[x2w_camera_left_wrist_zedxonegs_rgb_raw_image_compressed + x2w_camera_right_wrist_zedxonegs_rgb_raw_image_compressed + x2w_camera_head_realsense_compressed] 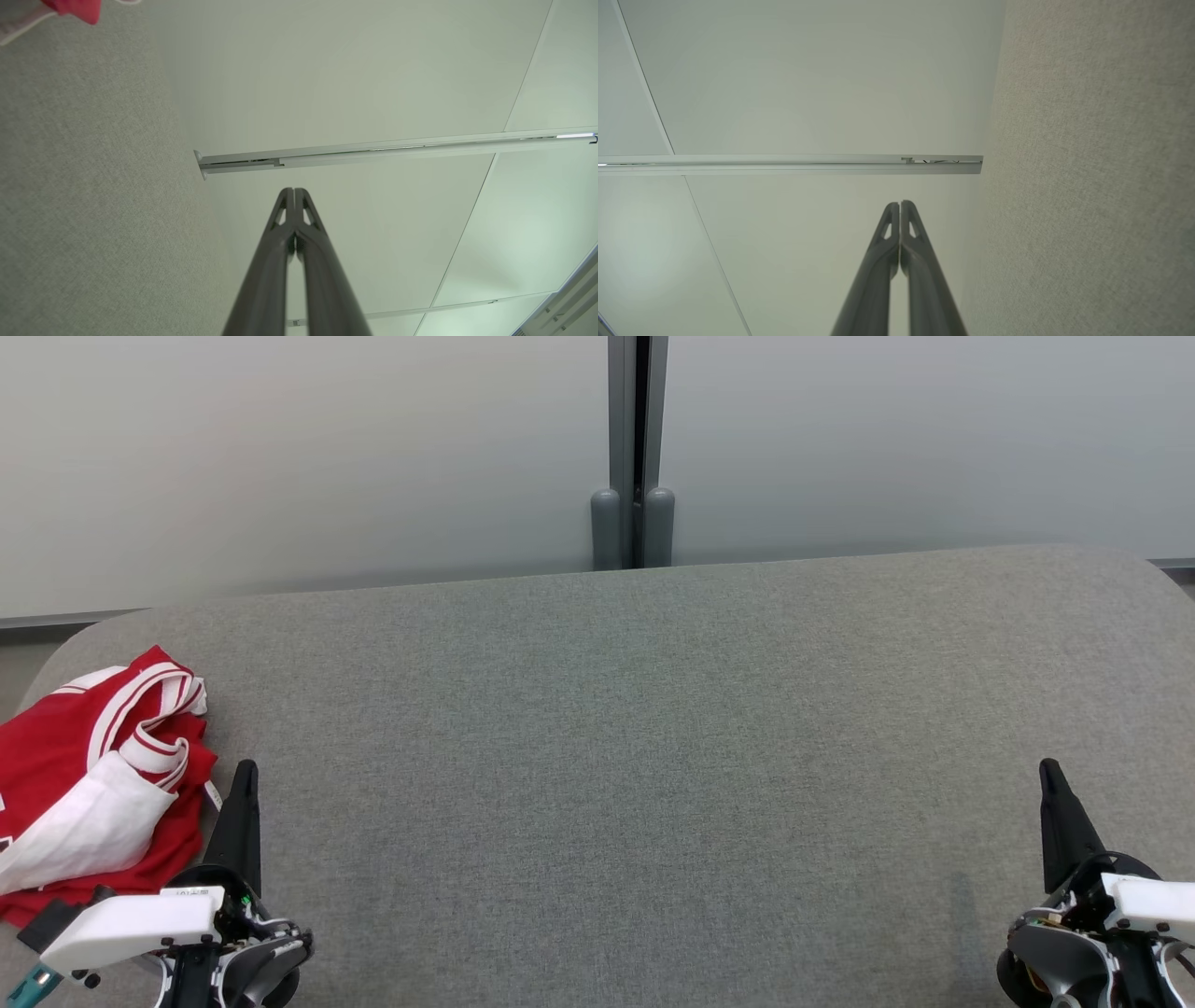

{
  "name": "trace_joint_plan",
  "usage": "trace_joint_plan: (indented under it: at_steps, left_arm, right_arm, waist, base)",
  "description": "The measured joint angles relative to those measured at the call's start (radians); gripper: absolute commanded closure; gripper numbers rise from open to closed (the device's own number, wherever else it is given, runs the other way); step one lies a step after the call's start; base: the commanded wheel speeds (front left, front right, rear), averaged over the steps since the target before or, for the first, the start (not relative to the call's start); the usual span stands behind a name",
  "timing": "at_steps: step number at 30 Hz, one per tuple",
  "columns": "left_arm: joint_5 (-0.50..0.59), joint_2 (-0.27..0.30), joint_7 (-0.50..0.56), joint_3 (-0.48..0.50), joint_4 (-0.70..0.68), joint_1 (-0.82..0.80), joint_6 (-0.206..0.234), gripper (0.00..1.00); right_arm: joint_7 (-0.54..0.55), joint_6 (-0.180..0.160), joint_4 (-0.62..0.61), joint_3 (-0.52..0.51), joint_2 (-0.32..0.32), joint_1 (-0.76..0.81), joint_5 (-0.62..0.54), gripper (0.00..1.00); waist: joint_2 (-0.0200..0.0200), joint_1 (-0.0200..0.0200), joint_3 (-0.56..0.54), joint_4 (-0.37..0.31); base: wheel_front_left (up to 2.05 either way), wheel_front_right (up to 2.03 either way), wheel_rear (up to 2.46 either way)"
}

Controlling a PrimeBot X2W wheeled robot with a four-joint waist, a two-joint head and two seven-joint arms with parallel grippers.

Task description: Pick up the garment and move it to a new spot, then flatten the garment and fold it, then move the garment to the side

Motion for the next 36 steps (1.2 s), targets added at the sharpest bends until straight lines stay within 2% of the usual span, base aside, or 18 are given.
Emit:
trace_joint_plan:
  at_steps: [36]
  left_arm:
    - [0.000,0.000,0.000,0.000,0.000,0.000,0.000,1.00]
  right_arm:
    - [0.000,0.000,0.000,0.000,0.000,0.000,0.000,1.00]
  waist:
    - [0.0000,0.0000,0.000,0.000]
  base:
    - [0.00,0.00,0.00]
